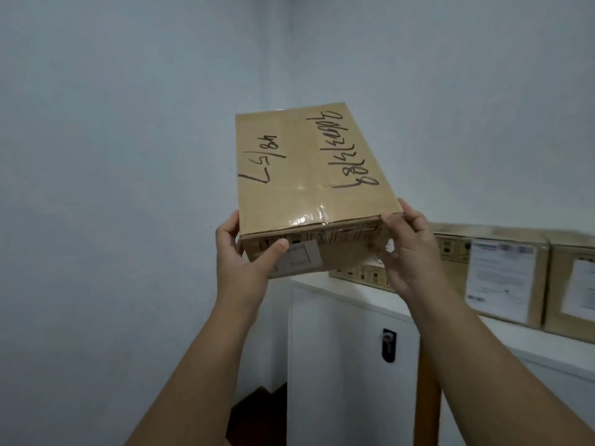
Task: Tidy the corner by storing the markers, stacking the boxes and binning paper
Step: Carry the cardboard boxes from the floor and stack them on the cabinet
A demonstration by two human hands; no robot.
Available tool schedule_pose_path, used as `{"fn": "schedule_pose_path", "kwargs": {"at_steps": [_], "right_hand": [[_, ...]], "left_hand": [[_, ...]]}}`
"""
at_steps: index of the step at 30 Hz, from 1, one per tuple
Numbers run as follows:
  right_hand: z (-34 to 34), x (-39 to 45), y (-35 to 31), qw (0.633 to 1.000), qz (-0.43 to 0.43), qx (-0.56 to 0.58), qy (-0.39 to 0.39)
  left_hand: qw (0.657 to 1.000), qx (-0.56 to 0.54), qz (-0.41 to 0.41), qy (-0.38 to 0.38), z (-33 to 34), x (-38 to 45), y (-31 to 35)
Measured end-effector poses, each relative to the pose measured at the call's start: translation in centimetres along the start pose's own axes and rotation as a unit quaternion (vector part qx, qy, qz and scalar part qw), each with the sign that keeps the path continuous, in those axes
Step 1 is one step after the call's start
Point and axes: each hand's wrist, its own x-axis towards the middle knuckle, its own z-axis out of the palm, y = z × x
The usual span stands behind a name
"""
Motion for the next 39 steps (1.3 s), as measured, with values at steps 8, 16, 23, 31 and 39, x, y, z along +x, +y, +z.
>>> {"fn": "schedule_pose_path", "kwargs": {"at_steps": [8,16,23,31,39], "right_hand": [[-4.9,-3.0,-15.5,0.971,-0.173,-0.162,0.027],[-12.5,-5.6,-27.9,0.877,-0.226,-0.417,0.079],[-19.8,-5.9,-33.3,0.801,-0.209,-0.523,0.203],[-25.2,-2.0,-31.7,0.742,-0.171,-0.586,0.276],[-29.8,0.0,-29.2,0.716,-0.120,-0.608,0.321]], "left_hand": [[0.986,-0.085,0.002,-0.142,14.7,0.8,4.7],[0.956,-0.062,-0.005,-0.287,28.5,-0.9,7.3],[0.914,-0.040,-0.091,-0.393,35.5,-3.7,6.1],[0.932,0.073,-0.044,-0.351,39.6,-5.1,1.9],[0.937,0.164,-0.063,-0.301,41.7,-7.6,-4.8]]}}
